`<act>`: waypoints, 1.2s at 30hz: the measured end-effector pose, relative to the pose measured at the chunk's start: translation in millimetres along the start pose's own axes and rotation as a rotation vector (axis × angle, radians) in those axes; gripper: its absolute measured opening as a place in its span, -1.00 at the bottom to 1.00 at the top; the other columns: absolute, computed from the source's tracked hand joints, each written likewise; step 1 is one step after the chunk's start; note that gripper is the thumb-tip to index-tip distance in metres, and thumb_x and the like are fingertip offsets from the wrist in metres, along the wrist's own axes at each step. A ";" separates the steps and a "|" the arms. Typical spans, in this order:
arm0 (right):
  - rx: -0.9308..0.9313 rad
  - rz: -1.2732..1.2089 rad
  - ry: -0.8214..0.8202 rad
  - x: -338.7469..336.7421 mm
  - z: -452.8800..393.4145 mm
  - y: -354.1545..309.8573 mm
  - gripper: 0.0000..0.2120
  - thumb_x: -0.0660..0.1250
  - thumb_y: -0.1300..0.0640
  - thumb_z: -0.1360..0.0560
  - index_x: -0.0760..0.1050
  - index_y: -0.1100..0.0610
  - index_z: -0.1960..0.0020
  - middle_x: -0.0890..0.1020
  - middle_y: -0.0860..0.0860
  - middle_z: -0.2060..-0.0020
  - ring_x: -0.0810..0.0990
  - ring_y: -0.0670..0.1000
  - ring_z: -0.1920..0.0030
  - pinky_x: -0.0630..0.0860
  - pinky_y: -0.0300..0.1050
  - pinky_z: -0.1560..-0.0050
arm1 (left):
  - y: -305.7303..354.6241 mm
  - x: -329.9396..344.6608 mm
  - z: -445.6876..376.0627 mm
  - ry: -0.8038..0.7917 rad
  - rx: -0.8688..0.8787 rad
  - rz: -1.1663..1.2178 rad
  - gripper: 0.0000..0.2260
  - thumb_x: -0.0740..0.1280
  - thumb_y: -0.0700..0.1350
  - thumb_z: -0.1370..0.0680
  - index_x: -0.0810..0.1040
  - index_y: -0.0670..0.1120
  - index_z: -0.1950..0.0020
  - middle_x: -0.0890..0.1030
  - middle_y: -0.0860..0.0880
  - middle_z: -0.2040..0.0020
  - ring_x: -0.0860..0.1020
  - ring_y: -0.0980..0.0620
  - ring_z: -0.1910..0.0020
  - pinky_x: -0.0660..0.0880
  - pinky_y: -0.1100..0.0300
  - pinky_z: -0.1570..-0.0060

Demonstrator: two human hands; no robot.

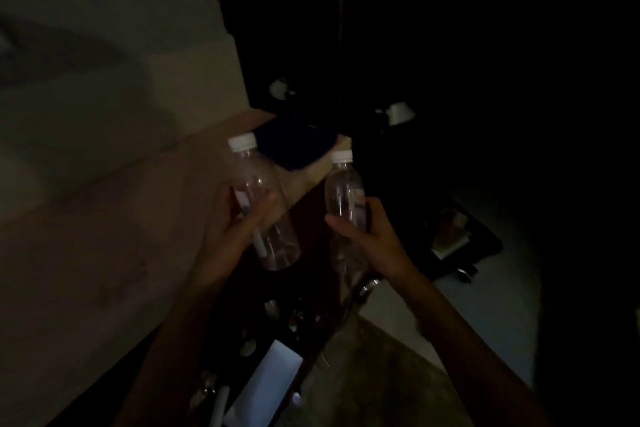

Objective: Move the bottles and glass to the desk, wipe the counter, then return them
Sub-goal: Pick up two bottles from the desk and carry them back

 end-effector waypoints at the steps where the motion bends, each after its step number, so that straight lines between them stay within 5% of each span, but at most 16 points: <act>1: -0.027 0.011 -0.040 8.4 -27.3 -10.3 -0.48 0.54 -0.02 -0.34 0.42 0.02 -0.20 0.63 -0.04 -0.01 0.66 -0.04 0.01 0.61 -0.07 -0.01 | 6.9 -5.9 -20.6 0.038 0.034 -0.052 -0.46 0.41 0.22 -0.46 0.47 -0.10 -0.29 0.61 0.03 -0.12 0.59 0.10 -0.11 0.55 0.28 -0.14; 3: -0.087 0.022 -0.106 24.9 -80.4 -28.8 -0.49 0.54 -0.03 -0.34 0.41 0.02 -0.20 0.63 -0.05 -0.01 0.65 -0.03 -0.01 0.58 -0.08 -0.02 | 18.6 -19.4 -59.4 0.105 0.090 -0.144 -0.62 0.38 0.09 -0.53 0.51 -0.12 -0.23 0.61 0.04 -0.02 0.60 0.07 -0.04 0.50 0.50 0.09; 8: -0.233 0.069 -0.232 73.5 -201.0 -72.6 -0.44 0.52 -0.06 -0.35 0.37 0.03 -0.25 0.61 -0.10 -0.03 0.60 -0.13 -0.02 0.53 -0.18 -0.01 | 0.7 -63.0 -165.9 0.311 0.147 -0.136 -0.74 0.48 -0.05 -0.46 0.50 -0.09 -0.05 0.59 -0.02 0.05 0.59 0.05 0.05 0.56 0.13 0.11; 14: -0.246 0.142 -0.276 146.8 -341.0 -87.4 -0.22 0.57 -0.26 -0.13 0.41 0.08 -0.20 0.63 0.01 -0.05 0.64 0.04 -0.03 0.60 0.06 -0.07 | -19.7 -73.4 -285.5 0.450 0.096 -0.103 -0.66 0.50 -0.18 -0.45 0.41 -0.17 -0.09 0.54 -0.08 0.07 0.54 0.02 0.13 0.48 0.42 0.40; 18: -0.231 0.237 -0.333 175.3 -400.8 -77.5 -0.34 0.58 0.03 -0.30 0.39 0.13 -0.29 0.54 -0.04 -0.06 0.54 -0.02 -0.04 0.44 -0.22 0.09 | -50.8 -64.3 -346.8 0.502 0.035 -0.111 -0.60 0.55 -0.13 -0.40 0.39 -0.14 -0.06 0.51 -0.08 0.04 0.54 0.01 0.08 0.49 0.28 0.29; 21: -0.258 0.306 -0.347 186.8 -436.4 -58.6 -0.39 0.58 0.13 -0.32 0.40 0.18 -0.28 0.58 0.08 -0.14 0.57 0.07 -0.14 0.49 -0.08 -0.05 | -72.2 -56.3 -375.2 0.553 0.039 -0.193 -0.60 0.57 -0.20 -0.36 0.38 -0.16 0.00 0.50 0.02 0.11 0.48 0.12 0.22 0.45 0.39 0.30; 25: -0.292 0.324 -0.393 194.5 -464.5 -44.8 -0.44 0.53 0.11 -0.36 0.40 0.15 -0.28 0.57 0.05 -0.10 0.56 0.05 -0.09 0.49 -0.07 -0.03 | -94.4 -41.4 -391.3 0.618 0.050 -0.216 -0.58 0.57 -0.25 -0.34 0.37 -0.16 0.00 0.52 -0.04 0.10 0.52 0.06 0.19 0.49 0.39 0.28; 28: -0.295 0.252 -0.399 200.0 -461.6 -42.1 -0.42 0.52 0.12 -0.37 0.38 0.14 -0.32 0.53 -0.01 -0.07 0.51 -0.05 -0.05 0.42 -0.17 0.03 | -97.2 -38.6 -389.5 0.649 0.143 -0.236 -0.55 0.58 -0.11 -0.29 0.39 -0.10 -0.01 0.55 -0.21 -0.03 0.59 -0.17 0.03 0.60 -0.01 0.13; 32: -0.293 0.245 -0.437 202.7 -467.8 -40.5 -0.39 0.52 0.12 -0.38 0.35 0.18 -0.35 0.54 0.07 -0.19 0.54 0.03 -0.15 0.43 -0.15 -0.01 | -100.3 -29.2 -395.0 0.742 0.172 -0.272 -0.56 0.55 0.01 -0.30 0.39 0.13 -0.04 0.52 -0.16 -0.09 0.56 -0.14 -0.03 0.57 -0.12 0.05; 36: -0.316 0.245 -0.432 200.2 -467.1 -36.7 -0.28 0.57 0.13 -0.31 0.33 0.18 -0.37 0.53 0.09 -0.23 0.53 0.07 -0.22 0.46 -0.10 -0.10 | -104.1 -26.6 -389.9 0.747 0.130 -0.263 -0.36 0.55 0.11 -0.24 0.40 -0.07 -0.20 0.49 -0.17 -0.15 0.56 -0.14 -0.09 0.57 -0.12 -0.02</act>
Point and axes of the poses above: each hand's wrist, its own z-axis away from the middle knuckle, its own x-axis out of the palm, y = z × x, the point moved 1 cm from there along -z, towards the middle knuckle
